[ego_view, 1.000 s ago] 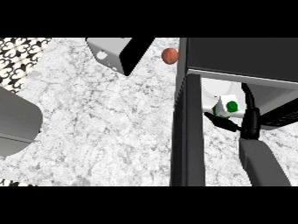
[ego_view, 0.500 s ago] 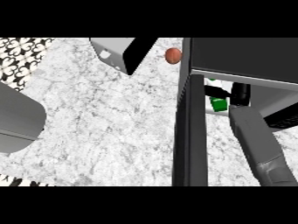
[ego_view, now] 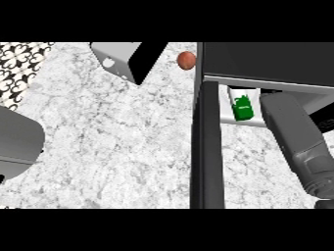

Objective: Pick up the milk, place it into the microwave and close the microwave

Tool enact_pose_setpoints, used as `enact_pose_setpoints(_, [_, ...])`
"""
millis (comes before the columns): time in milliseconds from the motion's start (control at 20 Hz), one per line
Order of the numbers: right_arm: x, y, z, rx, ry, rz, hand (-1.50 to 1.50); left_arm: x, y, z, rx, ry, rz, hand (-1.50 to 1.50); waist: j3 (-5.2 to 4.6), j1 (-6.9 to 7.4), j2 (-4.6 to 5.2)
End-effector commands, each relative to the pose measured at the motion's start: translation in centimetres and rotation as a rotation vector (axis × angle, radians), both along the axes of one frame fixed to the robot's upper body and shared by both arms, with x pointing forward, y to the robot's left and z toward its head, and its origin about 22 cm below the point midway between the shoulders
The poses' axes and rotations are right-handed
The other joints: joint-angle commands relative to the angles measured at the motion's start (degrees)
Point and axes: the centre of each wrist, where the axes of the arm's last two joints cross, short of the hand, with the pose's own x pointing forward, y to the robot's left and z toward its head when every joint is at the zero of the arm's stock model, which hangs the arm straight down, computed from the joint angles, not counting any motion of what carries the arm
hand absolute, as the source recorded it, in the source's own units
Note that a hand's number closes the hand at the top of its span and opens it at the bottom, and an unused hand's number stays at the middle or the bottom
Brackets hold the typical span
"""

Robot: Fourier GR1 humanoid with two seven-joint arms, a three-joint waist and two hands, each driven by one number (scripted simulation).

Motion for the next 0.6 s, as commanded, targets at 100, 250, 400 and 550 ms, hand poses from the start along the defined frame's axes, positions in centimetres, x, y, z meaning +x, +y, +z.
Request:
enact_pose_setpoints(100, [1.2,-2.2,2.7,0.036,-0.013,0.038,-1.50,1.1,-1.2,-1.9,-0.014,0.000,-0.047,-1.50,-0.72,-2.48,-1.00])
enact_pose_setpoints(250, [0.0,-3.7,0.6,0.073,0.012,0.125,-1.50,0.2,-3.1,-2.0,-0.031,0.012,-0.112,-1.50,-0.68,-3.50,-1.62])
enact_pose_setpoints(400, [-1.1,-3.5,-1.7,0.209,0.015,0.225,-1.50,1.1,-4.0,-3.2,-0.030,0.025,-0.182,-1.50,-0.66,-4.08,-1.55])
enact_pose_setpoints(550, [-1.7,-2.9,-3.1,0.307,0.043,0.310,-1.50,0.3,-5.1,-3.5,-0.024,0.047,-0.259,-1.50,-0.71,-4.59,-2.10])
